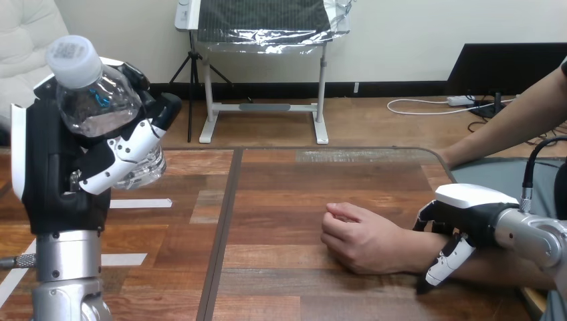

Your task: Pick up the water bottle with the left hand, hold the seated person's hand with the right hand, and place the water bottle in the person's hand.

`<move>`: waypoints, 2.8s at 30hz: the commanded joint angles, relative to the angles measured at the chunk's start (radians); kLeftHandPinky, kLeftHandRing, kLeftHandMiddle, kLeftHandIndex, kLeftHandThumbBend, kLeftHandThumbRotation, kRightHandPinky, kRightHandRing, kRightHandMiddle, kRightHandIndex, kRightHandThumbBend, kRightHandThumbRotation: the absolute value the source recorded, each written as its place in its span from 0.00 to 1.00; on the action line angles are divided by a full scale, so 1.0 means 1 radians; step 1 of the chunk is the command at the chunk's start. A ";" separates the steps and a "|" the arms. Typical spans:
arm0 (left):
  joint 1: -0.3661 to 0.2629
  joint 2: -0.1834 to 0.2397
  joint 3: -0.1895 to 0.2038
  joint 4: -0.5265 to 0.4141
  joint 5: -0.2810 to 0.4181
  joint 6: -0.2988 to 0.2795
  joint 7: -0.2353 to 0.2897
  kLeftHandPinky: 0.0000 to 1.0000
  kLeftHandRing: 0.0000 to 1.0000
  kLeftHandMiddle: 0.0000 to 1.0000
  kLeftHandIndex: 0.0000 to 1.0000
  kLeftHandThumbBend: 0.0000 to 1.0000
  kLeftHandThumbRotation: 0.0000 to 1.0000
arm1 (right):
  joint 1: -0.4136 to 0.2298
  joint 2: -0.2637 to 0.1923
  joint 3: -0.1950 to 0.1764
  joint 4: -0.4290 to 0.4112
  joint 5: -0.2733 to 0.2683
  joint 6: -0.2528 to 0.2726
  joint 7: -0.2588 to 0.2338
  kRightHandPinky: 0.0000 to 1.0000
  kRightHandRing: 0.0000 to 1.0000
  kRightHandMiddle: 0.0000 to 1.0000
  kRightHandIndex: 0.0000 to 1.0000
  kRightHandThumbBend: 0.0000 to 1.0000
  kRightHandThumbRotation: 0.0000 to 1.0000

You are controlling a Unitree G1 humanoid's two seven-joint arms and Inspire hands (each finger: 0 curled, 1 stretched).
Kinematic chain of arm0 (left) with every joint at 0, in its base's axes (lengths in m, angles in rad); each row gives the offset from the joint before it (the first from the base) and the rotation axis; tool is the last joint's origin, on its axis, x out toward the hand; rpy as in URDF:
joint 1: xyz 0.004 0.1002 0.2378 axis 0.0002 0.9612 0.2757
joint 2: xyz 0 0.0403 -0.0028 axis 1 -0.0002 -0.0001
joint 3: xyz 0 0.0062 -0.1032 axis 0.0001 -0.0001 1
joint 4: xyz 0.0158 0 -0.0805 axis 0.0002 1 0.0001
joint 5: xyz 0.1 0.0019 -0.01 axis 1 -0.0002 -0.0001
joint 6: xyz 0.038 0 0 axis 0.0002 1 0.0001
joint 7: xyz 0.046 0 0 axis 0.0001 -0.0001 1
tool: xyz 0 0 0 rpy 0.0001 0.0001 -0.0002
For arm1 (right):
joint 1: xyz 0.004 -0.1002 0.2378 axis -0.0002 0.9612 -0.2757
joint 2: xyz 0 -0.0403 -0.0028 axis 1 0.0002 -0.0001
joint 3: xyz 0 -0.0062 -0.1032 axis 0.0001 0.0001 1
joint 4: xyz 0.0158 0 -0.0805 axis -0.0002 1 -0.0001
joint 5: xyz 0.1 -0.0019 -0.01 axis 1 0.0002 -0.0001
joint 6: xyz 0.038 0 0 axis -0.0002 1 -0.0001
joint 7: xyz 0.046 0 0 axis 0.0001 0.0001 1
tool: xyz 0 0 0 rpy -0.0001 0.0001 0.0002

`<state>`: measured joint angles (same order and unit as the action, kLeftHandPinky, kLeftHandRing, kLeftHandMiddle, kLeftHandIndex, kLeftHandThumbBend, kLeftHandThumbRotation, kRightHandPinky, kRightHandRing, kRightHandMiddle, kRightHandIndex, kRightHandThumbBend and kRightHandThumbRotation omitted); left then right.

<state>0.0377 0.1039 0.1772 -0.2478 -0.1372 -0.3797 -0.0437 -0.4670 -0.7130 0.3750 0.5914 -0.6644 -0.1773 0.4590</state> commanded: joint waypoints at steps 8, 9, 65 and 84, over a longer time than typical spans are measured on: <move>-0.061 -0.001 0.001 -0.034 -0.004 -0.027 0.002 0.22 0.27 0.34 0.40 0.56 0.00 | 0.081 0.068 0.075 0.003 -0.004 -0.005 0.039 0.46 0.54 0.61 0.65 1.00 0.32; -0.061 -0.001 0.001 -0.036 0.001 -0.025 0.005 0.22 0.27 0.34 0.40 0.56 0.00 | 0.082 0.068 0.076 0.001 -0.005 -0.005 0.037 0.45 0.53 0.60 0.65 1.00 0.31; -0.062 -0.006 -0.006 -0.025 -0.030 -0.021 -0.008 0.22 0.28 0.34 0.40 0.54 0.00 | 0.113 0.063 0.025 -0.035 0.063 -0.024 -0.005 0.17 0.22 0.29 0.30 0.87 0.00; -0.067 -0.015 -0.011 -0.023 -0.013 -0.020 -0.001 0.22 0.28 0.34 0.40 0.54 0.00 | 0.095 0.044 -0.020 -0.066 0.090 -0.001 0.023 0.16 0.21 0.27 0.29 0.86 0.01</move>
<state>0.0377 0.0954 0.1715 -0.2478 -0.1487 -0.3809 -0.0477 -0.4158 -0.7037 0.3479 0.5125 -0.6093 -0.1877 0.4637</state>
